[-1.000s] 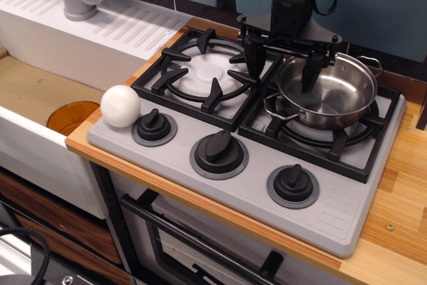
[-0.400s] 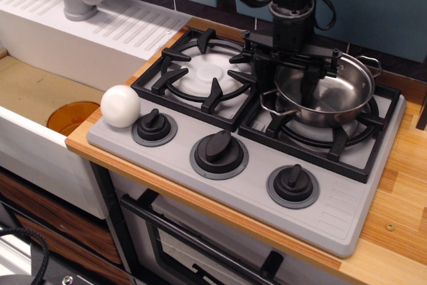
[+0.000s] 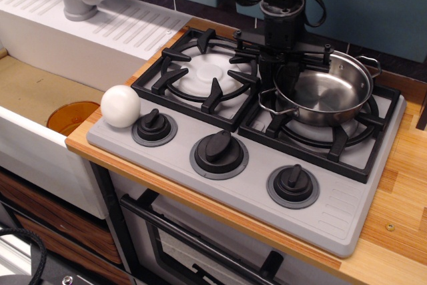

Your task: Put pot or pan on stove and put mushroom in pot or pan

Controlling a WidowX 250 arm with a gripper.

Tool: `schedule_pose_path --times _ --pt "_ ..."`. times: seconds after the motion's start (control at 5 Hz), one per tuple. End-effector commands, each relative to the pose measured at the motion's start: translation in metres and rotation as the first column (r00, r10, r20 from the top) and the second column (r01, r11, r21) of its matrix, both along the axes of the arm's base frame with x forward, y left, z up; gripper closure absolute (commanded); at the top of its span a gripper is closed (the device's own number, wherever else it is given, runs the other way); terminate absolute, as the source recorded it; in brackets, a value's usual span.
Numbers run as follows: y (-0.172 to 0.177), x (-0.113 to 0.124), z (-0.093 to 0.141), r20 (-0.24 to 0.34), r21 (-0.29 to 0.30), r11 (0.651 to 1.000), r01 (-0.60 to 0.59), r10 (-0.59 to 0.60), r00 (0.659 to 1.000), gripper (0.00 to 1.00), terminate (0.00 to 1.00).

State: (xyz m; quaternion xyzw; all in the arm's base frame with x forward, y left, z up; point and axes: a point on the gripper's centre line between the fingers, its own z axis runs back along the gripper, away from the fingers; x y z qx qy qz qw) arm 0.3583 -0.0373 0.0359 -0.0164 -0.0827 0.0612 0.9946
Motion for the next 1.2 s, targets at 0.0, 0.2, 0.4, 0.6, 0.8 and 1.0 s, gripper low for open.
schedule_pose_path --times 0.0,0.2,0.4,0.6,0.8,1.0 --pt "-0.001 0.002 0.044 -0.027 0.021 0.999 0.025 -0.024 0.999 1.00 0.00" --pt "0.007 0.008 0.065 -0.064 0.032 0.999 0.032 -0.030 0.997 1.00 0.00" --pt "0.022 0.016 0.070 -0.074 0.034 0.998 0.054 -0.052 0.996 1.00 0.00" --pt "0.046 0.023 0.075 -0.086 0.041 0.996 0.085 -0.081 0.993 1.00 0.00" --pt "0.072 0.027 0.081 -0.101 0.051 0.993 0.111 -0.105 0.989 1.00 0.00" --pt "0.094 0.031 0.080 -0.110 0.050 0.991 0.123 -0.116 0.987 1.00 0.00"
